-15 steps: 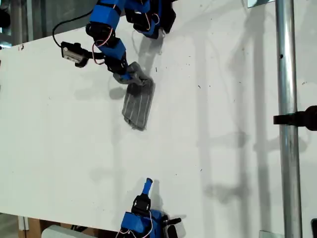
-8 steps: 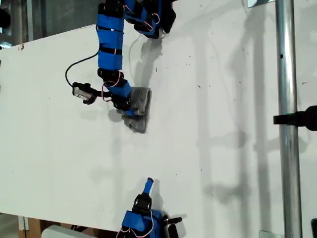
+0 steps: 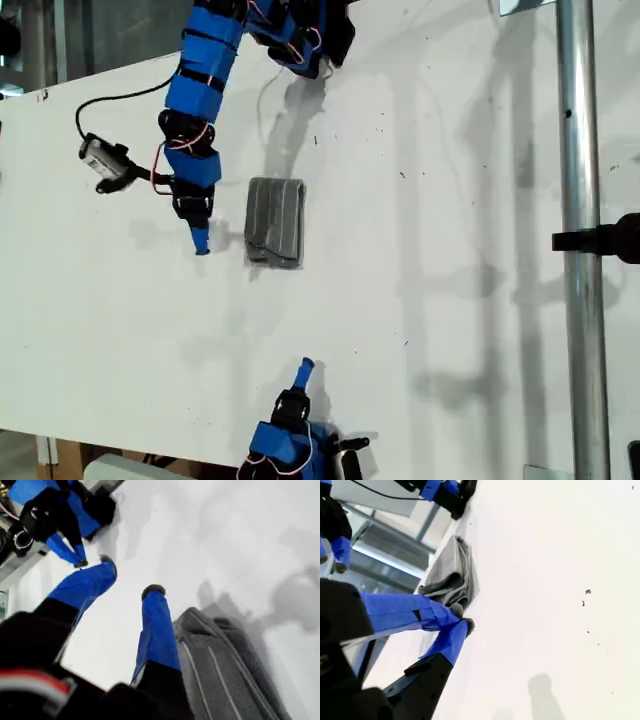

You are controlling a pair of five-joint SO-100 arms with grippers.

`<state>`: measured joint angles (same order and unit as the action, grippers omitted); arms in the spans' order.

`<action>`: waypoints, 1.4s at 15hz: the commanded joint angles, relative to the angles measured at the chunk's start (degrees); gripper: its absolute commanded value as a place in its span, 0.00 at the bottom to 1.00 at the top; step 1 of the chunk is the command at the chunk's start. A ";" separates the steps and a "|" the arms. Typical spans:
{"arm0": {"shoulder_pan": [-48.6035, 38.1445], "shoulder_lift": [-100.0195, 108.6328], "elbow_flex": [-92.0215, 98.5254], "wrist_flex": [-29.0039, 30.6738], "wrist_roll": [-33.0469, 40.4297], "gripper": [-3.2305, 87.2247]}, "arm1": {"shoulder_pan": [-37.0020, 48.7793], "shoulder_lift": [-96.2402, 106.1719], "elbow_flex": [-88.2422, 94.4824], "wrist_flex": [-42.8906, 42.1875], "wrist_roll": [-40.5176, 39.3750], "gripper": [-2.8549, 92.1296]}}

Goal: Grasp corners of a towel and fold twice.

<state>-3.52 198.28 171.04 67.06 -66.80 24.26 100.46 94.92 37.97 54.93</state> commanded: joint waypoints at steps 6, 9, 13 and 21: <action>-0.97 0.53 6.86 -5.71 1.05 0.07 | -0.35 47.20 41.92 20.39 6.15 0.03; -0.18 0.53 7.56 -6.15 0.88 0.06 | -0.88 71.46 56.34 32.78 13.80 0.03; 3.43 0.44 7.65 6.86 -9.49 0.02 | -0.26 88.07 68.91 44.03 22.76 0.03; 16.61 0.53 7.65 6.68 12.30 0.02 | -11.16 87.80 70.75 45.88 30.59 0.17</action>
<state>12.39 198.46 178.42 73.65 -54.84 13.89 188.09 166.20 83.32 86.92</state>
